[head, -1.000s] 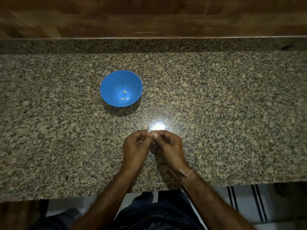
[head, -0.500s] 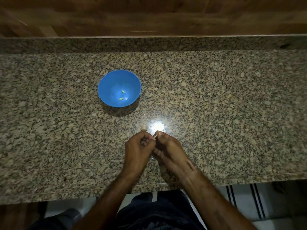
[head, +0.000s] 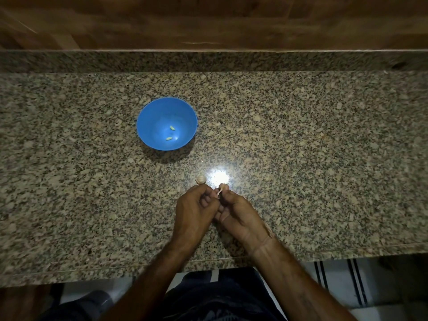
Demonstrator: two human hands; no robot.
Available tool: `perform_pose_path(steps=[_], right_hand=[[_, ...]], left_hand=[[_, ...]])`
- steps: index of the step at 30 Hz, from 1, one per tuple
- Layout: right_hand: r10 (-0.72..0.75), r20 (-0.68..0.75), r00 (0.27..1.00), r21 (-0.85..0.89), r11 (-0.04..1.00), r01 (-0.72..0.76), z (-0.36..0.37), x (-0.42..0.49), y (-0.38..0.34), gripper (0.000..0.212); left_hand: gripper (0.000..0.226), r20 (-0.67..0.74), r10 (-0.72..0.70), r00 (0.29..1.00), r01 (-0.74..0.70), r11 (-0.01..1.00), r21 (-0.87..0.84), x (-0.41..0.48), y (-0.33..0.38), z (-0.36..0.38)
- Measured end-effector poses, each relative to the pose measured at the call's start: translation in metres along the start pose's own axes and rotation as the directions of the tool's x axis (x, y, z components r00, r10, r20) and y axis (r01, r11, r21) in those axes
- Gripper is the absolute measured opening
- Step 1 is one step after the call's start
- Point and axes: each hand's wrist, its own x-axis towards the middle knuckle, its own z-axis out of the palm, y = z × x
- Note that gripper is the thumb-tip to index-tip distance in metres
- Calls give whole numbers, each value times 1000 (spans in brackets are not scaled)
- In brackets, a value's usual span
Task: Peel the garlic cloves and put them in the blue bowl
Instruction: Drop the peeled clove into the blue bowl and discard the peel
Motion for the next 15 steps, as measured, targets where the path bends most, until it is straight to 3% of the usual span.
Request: perform_pose_path(steps=[7,12,15], right_hand=[[-32,-57,998,-27,999,31,1,2,-9,15],[-203,-44,978,-363,915,174,-9,4,-12,11],[-300,31,954,-500,822,274,-14,3,-9,12]], left_hand=[[10,18,6,1000,-8,994,109,1,-5,-1],[7,-26,-61,998,64,985,157,5,-11,-2],[13,-11,-1,1000,2,994,105,8,-9,-3]])
